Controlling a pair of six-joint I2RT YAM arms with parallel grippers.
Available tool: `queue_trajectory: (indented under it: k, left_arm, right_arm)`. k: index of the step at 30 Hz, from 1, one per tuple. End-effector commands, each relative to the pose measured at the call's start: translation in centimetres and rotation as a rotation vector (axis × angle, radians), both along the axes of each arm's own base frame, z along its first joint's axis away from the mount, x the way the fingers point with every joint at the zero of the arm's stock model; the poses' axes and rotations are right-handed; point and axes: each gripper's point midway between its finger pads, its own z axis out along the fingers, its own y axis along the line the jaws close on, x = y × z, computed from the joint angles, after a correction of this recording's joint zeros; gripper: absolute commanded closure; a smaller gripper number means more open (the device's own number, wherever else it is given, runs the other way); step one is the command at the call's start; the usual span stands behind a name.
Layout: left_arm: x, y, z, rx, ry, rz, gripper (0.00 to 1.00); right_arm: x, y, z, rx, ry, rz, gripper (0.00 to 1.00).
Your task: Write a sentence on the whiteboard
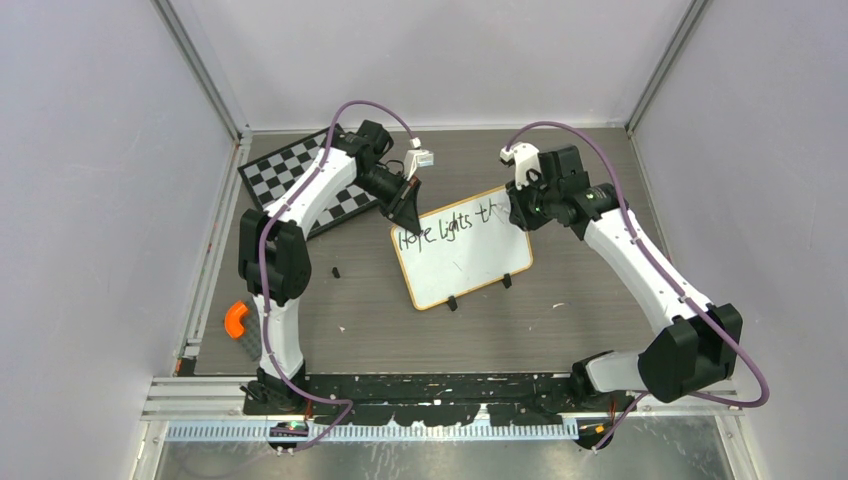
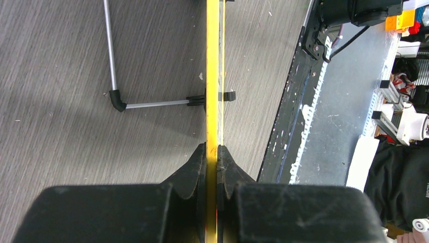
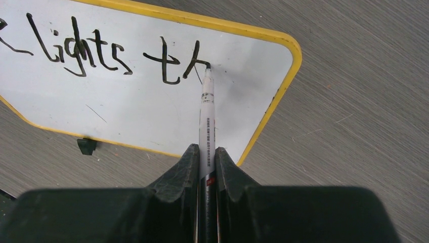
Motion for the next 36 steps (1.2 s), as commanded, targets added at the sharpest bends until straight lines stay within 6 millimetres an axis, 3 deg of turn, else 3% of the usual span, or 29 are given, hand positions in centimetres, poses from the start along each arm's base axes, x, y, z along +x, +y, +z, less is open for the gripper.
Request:
queue_trajectory:
  k: [1,11,20,36]
  left_arm:
    - [0.1,0.1,0.1,0.021,-0.016,-0.008,1.0]
    - [0.1,0.0,0.0,0.02,-0.01,-0.008,1.0]
    - [0.0,0.1,0.0,0.017,-0.005,-0.01,1.0]
    - [-0.1,0.1,-0.1,0.019,-0.006,-0.013,1.0]
  right_arm:
    - [-0.2,-0.1,-0.1,0.001,-0.005,0.01,1.0]
    - [-2.0,-0.3,-1.1,-0.008,0.041,0.042,1.0]
    - [-1.6,-0.5,1.4,0.008,-0.01,0.018,1.0]
    - [-0.7,-0.6,1.5,0.032,-0.012,0.0,1.0]
